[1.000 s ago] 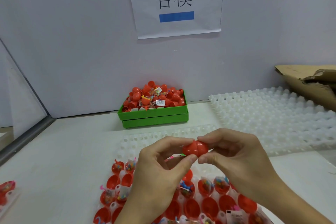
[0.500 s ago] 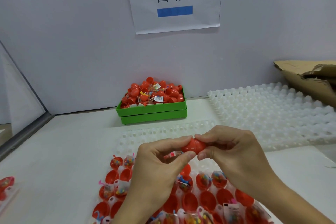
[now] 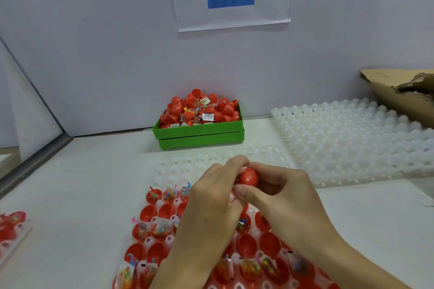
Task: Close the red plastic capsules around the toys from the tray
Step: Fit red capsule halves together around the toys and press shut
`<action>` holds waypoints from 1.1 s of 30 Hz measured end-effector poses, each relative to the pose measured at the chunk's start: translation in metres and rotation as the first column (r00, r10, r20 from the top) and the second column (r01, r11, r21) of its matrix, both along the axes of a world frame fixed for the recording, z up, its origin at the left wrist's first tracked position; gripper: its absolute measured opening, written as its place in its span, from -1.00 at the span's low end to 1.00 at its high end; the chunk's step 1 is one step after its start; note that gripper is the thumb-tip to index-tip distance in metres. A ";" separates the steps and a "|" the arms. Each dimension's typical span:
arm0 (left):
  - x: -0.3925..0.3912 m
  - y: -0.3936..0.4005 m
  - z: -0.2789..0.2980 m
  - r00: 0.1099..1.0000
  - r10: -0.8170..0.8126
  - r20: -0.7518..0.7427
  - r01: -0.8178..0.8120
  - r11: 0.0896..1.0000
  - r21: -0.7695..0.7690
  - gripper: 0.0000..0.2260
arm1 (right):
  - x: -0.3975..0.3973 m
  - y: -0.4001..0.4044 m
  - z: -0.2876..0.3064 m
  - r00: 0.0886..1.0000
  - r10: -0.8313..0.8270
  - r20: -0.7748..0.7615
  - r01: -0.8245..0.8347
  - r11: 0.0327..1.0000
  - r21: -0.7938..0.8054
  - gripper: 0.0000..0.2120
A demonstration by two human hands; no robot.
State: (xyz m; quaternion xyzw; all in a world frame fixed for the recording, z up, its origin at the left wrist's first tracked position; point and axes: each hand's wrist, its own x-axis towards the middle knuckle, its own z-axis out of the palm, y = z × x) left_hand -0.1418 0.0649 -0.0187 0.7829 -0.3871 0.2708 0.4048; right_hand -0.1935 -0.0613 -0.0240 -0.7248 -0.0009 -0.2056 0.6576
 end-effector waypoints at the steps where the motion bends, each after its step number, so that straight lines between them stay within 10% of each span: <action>1: 0.000 0.000 0.000 1.000 -0.013 0.018 0.012 1.000 0.002 -0.56 | 0.000 -0.001 0.000 1.000 -0.017 -0.019 0.017 1.000 0.026 -0.79; 33: 0.007 0.007 0.009 0.771 -0.393 -0.501 0.208 0.899 -0.385 -0.67 | 0.001 -0.019 0.010 0.992 -0.113 0.063 0.108 0.991 0.084 -0.72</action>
